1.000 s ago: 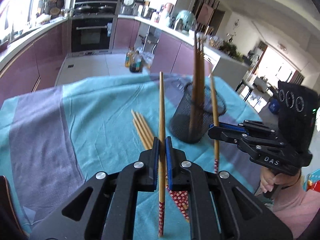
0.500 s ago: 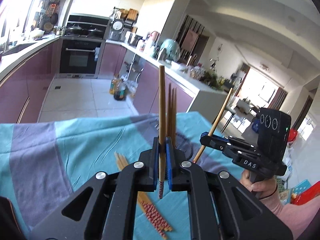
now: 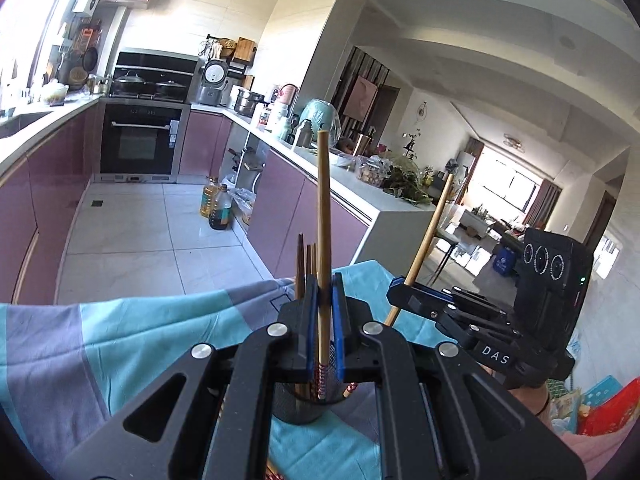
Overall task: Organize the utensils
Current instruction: 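Lift both held chopsticks upright and carry them over the mesh cup, then lower the chopsticks into the mesh cup and open both grippers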
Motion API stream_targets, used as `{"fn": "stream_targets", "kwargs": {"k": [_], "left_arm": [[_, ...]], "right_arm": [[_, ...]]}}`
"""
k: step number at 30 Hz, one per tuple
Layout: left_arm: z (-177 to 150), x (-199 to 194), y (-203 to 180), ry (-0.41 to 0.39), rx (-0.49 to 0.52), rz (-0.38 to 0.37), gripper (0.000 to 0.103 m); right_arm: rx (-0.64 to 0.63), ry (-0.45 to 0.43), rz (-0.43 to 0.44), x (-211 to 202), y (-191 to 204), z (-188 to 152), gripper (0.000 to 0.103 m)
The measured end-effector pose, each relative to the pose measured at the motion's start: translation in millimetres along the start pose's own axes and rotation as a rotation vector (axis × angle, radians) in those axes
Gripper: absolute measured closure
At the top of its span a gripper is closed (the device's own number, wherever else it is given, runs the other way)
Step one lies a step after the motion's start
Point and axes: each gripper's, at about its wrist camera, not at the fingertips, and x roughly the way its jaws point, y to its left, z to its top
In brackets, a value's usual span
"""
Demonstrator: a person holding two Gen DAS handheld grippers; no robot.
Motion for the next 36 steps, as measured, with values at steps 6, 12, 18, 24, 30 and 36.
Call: {"fn": "stream_targets", "kwargs": {"k": [6, 12, 18, 24, 30, 36], "left_arm": [[2, 28, -10, 0.07, 0.069, 0.065, 0.096], [-16, 52, -7, 0.174, 0.123, 0.101, 0.096], [-26, 77, -4, 0.255, 0.136, 0.102, 0.096], [-30, 94, 2, 0.29, 0.134, 0.107, 0.096], [-29, 110, 5, 0.301, 0.121, 0.122, 0.095], [-35, 110, 10, 0.291, 0.102, 0.133, 0.09]], "right_arm": [[0.01, 0.032, -0.013, 17, -4, -6, 0.097], [0.022, 0.119, -0.014, 35, -11, -21, 0.097], [0.03, 0.209, -0.024, 53, -13, -36, 0.097], [0.061, 0.239, -0.034, 63, -18, -44, 0.096], [0.084, 0.242, -0.054, 68, -25, -46, 0.094], [0.091, 0.238, -0.054, 70, -26, -48, 0.09]]}}
